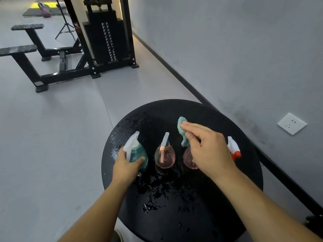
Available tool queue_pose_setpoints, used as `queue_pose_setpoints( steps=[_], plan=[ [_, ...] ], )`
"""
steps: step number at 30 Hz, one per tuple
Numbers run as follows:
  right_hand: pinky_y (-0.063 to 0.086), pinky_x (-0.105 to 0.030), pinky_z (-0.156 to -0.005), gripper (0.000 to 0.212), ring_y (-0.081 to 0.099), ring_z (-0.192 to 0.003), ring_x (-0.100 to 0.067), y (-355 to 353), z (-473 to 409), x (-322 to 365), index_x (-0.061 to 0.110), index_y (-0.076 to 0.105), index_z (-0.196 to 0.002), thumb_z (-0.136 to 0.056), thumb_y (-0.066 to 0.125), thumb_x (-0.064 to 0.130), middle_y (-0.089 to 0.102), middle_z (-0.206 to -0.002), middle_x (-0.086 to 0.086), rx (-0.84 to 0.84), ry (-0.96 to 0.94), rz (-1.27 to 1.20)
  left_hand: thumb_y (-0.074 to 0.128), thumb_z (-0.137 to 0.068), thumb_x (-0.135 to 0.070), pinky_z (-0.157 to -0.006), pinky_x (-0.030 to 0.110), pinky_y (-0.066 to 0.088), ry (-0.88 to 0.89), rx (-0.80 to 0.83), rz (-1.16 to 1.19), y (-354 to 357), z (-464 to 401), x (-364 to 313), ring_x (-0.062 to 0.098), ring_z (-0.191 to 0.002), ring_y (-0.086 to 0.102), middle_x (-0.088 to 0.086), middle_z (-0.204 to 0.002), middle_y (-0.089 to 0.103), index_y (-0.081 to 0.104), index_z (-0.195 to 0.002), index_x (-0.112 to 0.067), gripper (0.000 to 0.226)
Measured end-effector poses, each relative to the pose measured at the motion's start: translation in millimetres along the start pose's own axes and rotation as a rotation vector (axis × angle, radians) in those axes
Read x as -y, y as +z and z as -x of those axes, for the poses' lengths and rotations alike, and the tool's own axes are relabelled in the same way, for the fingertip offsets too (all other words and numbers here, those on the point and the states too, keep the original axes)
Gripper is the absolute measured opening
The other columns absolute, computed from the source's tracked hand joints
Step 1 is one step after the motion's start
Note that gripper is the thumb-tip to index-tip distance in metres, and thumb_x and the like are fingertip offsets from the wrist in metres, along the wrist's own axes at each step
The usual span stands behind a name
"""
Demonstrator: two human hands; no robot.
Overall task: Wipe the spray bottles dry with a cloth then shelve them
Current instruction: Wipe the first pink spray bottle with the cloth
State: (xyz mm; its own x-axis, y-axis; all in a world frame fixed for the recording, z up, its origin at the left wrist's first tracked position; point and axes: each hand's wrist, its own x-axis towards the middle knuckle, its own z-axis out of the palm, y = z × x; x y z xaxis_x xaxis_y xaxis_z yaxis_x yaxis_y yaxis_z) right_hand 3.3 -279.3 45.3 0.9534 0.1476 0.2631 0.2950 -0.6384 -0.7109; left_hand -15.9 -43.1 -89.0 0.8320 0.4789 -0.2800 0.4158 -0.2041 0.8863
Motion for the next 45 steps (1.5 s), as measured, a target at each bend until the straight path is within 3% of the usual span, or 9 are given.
queue_pose_setpoints(
  steps=[4,11,18,21,23,27,32,39,45],
  plan=[
    [0.036,-0.001,-0.098,0.033,0.055,-0.122,0.003,-3,1,3,0.022,0.067,-0.130,-0.099,0.060,0.013,0.064,-0.132,0.011,0.000,-0.002,-0.022,0.091,-0.081,-0.027,-0.072,0.023,0.050,0.054,-0.017,-0.005,-8,9,-9,0.008,-0.098,0.067,-0.005,-0.126,0.068,0.049,-0.145,-0.036,0.076],
    [0.035,0.000,-0.098,0.032,0.056,-0.121,0.002,-13,4,3,0.021,0.068,-0.128,-0.099,0.060,0.010,0.065,-0.131,0.010,-0.029,-0.017,-0.044,0.091,-0.078,-0.040,-0.116,0.046,0.046,0.224,-0.088,-0.070,-24,30,-49,0.019,-0.142,0.049,-0.005,-0.160,0.044,0.037,-0.159,-0.039,0.098],
    [0.036,-0.002,-0.100,0.033,0.055,-0.121,0.003,-22,5,2,0.021,0.068,-0.128,-0.099,0.059,0.009,0.065,-0.131,0.010,-0.044,-0.008,-0.088,0.067,-0.091,-0.008,-0.107,0.021,0.038,0.513,-0.068,-0.183,-20,50,-99,-0.017,-0.122,0.048,-0.010,-0.145,0.049,0.069,-0.130,-0.033,0.047],
    [0.040,-0.008,-0.103,0.033,0.056,-0.121,0.003,-23,5,-1,0.022,0.069,-0.127,-0.099,0.059,0.008,0.065,-0.130,0.010,-0.059,-0.005,-0.102,0.053,-0.095,0.002,-0.087,0.002,0.036,0.519,0.004,-0.234,-3,48,-106,-0.006,-0.112,0.057,-0.012,-0.140,0.056,0.072,-0.122,-0.037,0.051],
    [0.041,-0.010,-0.104,0.033,0.057,-0.121,0.002,-25,5,-4,0.022,0.069,-0.127,-0.099,0.059,0.009,0.066,-0.130,0.010,-0.065,0.002,-0.102,0.047,-0.095,0.005,-0.082,0.010,0.044,0.505,0.063,-0.286,6,44,-109,0.000,-0.098,0.061,-0.009,-0.141,0.060,0.070,-0.128,-0.037,0.058],
    [0.039,-0.007,-0.103,0.033,0.056,-0.121,0.003,-28,6,-6,0.024,0.069,-0.128,-0.099,0.059,0.010,0.065,-0.131,0.012,-0.061,0.019,-0.091,0.049,-0.094,0.010,-0.098,0.015,0.036,0.588,0.181,-0.529,16,29,-105,0.016,-0.133,0.055,0.001,-0.153,0.055,0.064,-0.144,-0.028,0.064],
    [0.044,-0.016,-0.105,0.034,0.055,-0.122,0.004,-33,8,-12,0.025,0.067,-0.129,-0.100,0.058,0.011,0.063,-0.132,0.013,-0.059,0.029,-0.089,0.059,-0.104,-0.010,-0.109,0.038,0.047,0.683,0.290,-0.732,17,12,-93,0.027,-0.139,0.055,0.004,-0.160,0.049,0.064,-0.144,-0.039,0.050],
    [0.043,-0.015,-0.105,0.033,0.055,-0.123,0.004,-35,6,-19,0.024,0.066,-0.130,-0.100,0.058,0.012,0.063,-0.132,0.013,-0.072,0.046,-0.063,0.080,-0.094,-0.030,-0.093,0.022,0.042,0.705,0.315,-0.817,16,3,-97,0.016,-0.113,0.063,0.000,-0.146,0.055,0.071,-0.131,-0.031,0.038],
    [0.043,-0.014,-0.104,0.033,0.055,-0.123,0.003,-34,6,-18,0.023,0.067,-0.130,-0.100,0.058,0.011,0.063,-0.133,0.013,-0.068,0.041,-0.071,0.082,-0.088,-0.045,-0.067,0.029,0.042,0.611,0.247,-0.818,18,5,-97,0.013,-0.083,0.061,-0.008,-0.094,0.062,0.059,-0.091,-0.026,0.030]
  ],
)
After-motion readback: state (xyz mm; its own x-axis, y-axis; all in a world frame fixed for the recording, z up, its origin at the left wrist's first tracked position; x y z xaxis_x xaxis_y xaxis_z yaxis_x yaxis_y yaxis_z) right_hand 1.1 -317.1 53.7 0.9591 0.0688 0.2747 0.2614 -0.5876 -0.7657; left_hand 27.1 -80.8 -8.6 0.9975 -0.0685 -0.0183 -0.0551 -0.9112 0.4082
